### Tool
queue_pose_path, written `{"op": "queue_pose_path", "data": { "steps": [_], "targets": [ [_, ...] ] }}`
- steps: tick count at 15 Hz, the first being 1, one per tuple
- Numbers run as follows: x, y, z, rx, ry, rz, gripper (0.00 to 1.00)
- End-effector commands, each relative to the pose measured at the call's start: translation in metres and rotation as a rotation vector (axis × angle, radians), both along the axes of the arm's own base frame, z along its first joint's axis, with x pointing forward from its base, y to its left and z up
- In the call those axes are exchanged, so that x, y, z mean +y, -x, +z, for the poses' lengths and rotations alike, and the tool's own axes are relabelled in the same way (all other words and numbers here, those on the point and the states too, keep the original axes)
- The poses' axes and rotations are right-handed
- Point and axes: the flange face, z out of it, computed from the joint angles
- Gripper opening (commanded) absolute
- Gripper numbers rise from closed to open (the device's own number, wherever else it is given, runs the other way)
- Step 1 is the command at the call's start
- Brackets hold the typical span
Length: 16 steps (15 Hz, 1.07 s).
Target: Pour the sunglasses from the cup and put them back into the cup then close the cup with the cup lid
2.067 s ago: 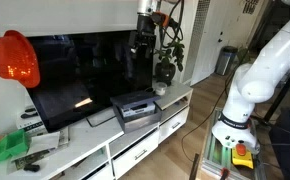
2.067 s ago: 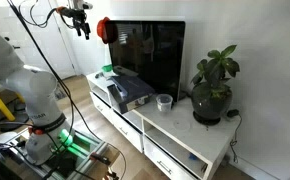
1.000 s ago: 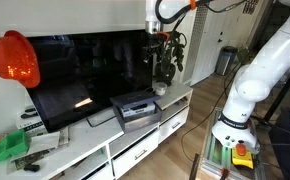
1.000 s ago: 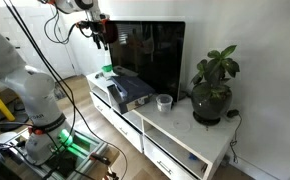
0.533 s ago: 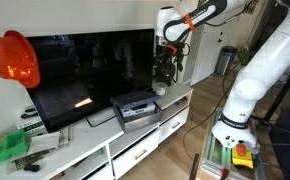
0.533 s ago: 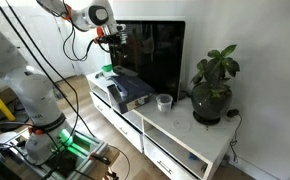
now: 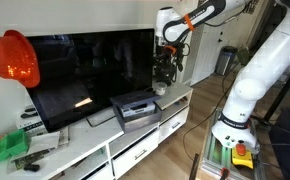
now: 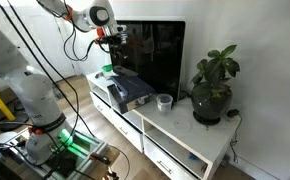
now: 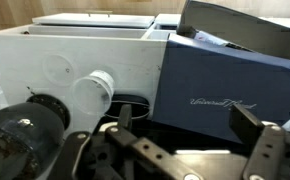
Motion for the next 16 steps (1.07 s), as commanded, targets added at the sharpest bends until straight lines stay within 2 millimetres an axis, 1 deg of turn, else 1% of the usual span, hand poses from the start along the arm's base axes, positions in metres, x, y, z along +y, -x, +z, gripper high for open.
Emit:
{"op": "queue_pose_path", "data": {
  "steps": [1, 2, 3, 4, 5, 6, 7, 8, 9, 10, 12, 14, 15, 16],
  "targets": [
    [-0.059, -0.010, -0.038, 0.023, 0.077, -0.176, 1.00],
    [-0.076, -0.010, -0.048, 0.036, 0.100, -0.224, 1.00],
    [-0.096, -0.012, -0.067, 0.048, 0.081, -0.205, 1.00],
    [-0.109, -0.012, -0.078, 0.069, 0.089, -0.195, 1.00],
    [-0.126, -0.015, -0.095, 0.055, 0.062, -0.149, 1.00],
    [-0.139, -0.019, -0.106, 0.038, 0.039, -0.111, 1.00],
    [-0.141, -0.021, -0.122, 0.000, -0.019, -0.081, 1.00],
    [-0.141, -0.025, -0.134, -0.014, -0.051, -0.058, 1.00],
    [-0.147, -0.030, -0.147, -0.020, -0.084, -0.027, 1.00],
    [-0.161, -0.031, -0.157, -0.020, -0.096, -0.004, 1.00],
    [-0.181, -0.040, -0.172, -0.033, -0.128, 0.024, 1.00],
    [-0.202, -0.049, -0.179, -0.065, -0.161, 0.003, 1.00],
    [-0.183, -0.034, -0.174, -0.032, -0.140, -0.001, 1.00],
    [-0.193, -0.038, -0.177, -0.041, -0.146, -0.001, 1.00]
  ]
}}
